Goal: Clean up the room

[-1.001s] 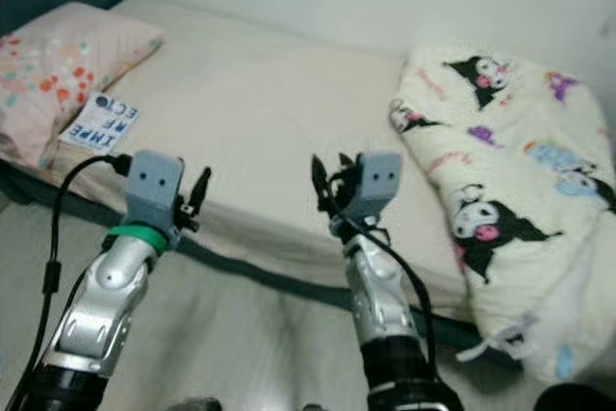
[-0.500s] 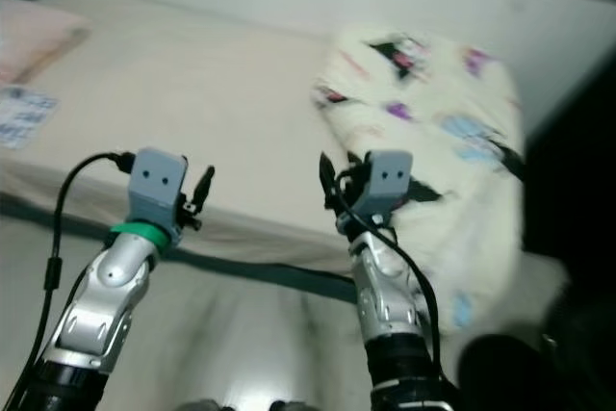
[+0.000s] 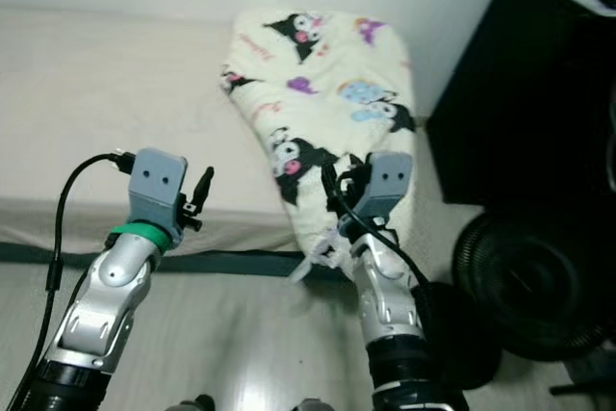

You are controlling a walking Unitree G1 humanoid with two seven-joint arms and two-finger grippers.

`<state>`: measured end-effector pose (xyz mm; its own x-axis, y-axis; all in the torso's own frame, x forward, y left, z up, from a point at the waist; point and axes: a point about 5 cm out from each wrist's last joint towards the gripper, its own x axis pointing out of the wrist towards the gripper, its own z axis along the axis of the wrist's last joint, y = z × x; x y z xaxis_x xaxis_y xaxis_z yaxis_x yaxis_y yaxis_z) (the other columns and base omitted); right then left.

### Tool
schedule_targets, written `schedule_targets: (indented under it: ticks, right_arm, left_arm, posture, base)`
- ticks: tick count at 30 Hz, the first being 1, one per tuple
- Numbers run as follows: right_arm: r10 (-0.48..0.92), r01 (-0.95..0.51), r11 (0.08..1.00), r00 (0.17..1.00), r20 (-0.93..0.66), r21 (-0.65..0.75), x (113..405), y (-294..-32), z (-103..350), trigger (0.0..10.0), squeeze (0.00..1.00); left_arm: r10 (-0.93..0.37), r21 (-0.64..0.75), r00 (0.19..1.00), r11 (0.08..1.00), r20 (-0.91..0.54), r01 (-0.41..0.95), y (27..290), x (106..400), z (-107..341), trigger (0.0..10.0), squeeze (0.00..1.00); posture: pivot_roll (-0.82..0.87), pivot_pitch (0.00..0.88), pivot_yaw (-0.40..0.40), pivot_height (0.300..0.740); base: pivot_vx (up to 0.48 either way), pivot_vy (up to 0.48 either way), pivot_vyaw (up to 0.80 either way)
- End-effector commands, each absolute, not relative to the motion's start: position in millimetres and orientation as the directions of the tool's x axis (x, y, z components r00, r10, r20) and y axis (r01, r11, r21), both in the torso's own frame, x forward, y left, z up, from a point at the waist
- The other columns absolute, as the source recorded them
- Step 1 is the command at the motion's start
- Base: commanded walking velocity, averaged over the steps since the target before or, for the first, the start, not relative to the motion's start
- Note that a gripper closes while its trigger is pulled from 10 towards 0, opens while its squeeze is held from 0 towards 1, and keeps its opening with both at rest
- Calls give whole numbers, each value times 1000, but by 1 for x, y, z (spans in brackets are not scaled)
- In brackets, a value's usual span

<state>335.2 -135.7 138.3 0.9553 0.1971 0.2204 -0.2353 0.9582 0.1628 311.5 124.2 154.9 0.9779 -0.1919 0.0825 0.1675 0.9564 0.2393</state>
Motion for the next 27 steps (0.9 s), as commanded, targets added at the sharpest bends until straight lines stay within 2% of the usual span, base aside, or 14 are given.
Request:
schedule_targets:
  ticks: [1,27]
  right_arm:
    - [208,-245,955,955,211,167,334,-131,135,10000,0]
    - [210,-247,955,955,212,166,333,-131,135,10000,0]
  left_arm:
    - [-177,244,981,958,80,153,128,311,153,10000,0]
    - [-170,247,982,958,84,144,129,312,153,10000,0]
  posture:
    - [62,58,12,740]
    - [62,59,15,740]
  base:
    - [266,0,0]
    - [356,0,0]
